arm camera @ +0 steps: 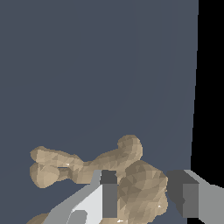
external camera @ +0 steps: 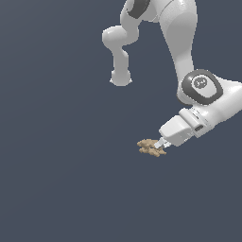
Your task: Pick up the object and move it to a goal position.
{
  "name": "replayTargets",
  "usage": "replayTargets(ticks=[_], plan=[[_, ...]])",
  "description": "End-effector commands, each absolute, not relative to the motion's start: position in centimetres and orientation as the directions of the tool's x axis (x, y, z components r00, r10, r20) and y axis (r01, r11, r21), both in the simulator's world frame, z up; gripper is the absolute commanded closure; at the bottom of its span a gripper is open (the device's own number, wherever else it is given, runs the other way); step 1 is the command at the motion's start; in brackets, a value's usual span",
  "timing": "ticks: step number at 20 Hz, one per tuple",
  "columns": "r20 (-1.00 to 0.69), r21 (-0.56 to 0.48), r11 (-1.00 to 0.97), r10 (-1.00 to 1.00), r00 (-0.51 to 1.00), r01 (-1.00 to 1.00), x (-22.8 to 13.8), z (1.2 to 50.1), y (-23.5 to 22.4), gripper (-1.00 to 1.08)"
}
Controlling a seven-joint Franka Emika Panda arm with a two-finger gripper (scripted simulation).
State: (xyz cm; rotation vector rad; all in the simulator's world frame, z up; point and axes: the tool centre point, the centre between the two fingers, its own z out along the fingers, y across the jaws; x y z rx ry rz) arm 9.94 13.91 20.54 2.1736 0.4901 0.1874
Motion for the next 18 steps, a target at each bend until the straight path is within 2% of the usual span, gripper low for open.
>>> replayTargets(ticks=[1, 10, 18], plan=[[0.028, 0.822, -0.533, 0.389, 0.921, 0.199, 10.9, 22.7, 15.0, 1.08], [0.198, 0.864, -0.503, 0.338, 0.92, -0.001, 12.6, 28.3, 17.9, 1.08], [0.247, 0.87, -0.489, 0.323, 0.913, -0.062, 13.0, 30.0, 18.8, 1.08]])
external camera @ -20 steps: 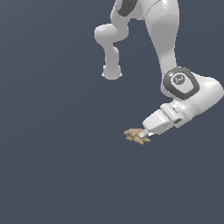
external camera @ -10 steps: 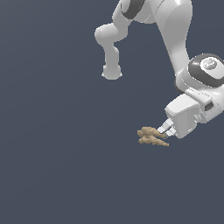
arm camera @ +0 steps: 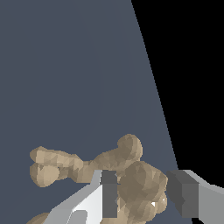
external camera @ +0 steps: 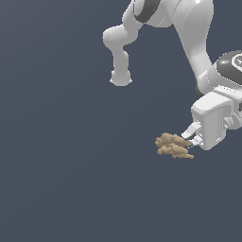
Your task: Pick up the object and move it to a goal position.
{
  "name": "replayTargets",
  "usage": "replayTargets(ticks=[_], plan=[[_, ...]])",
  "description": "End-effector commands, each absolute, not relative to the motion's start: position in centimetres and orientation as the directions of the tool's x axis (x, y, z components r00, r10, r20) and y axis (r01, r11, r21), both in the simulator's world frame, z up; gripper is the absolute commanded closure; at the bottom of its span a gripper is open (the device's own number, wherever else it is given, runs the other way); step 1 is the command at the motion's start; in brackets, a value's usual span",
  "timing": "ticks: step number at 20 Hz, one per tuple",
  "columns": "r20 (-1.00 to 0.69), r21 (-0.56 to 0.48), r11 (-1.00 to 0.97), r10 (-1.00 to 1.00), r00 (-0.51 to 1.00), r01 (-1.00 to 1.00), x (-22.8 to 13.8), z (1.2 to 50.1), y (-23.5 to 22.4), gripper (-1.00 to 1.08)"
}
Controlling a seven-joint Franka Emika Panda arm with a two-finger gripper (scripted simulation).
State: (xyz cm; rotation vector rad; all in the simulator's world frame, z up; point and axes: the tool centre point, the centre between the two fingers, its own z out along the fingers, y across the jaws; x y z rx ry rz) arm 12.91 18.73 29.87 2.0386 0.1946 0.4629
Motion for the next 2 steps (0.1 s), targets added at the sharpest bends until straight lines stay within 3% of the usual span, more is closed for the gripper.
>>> replayTargets(ticks=[1, 2], plan=[[0.246, 0.87, -0.489, 0.323, 0.914, -0.061, 12.96, 30.03, 18.74, 1.08], [0.246, 0.87, -0.489, 0.323, 0.914, -0.061, 12.96, 30.01, 18.72, 1.08]])
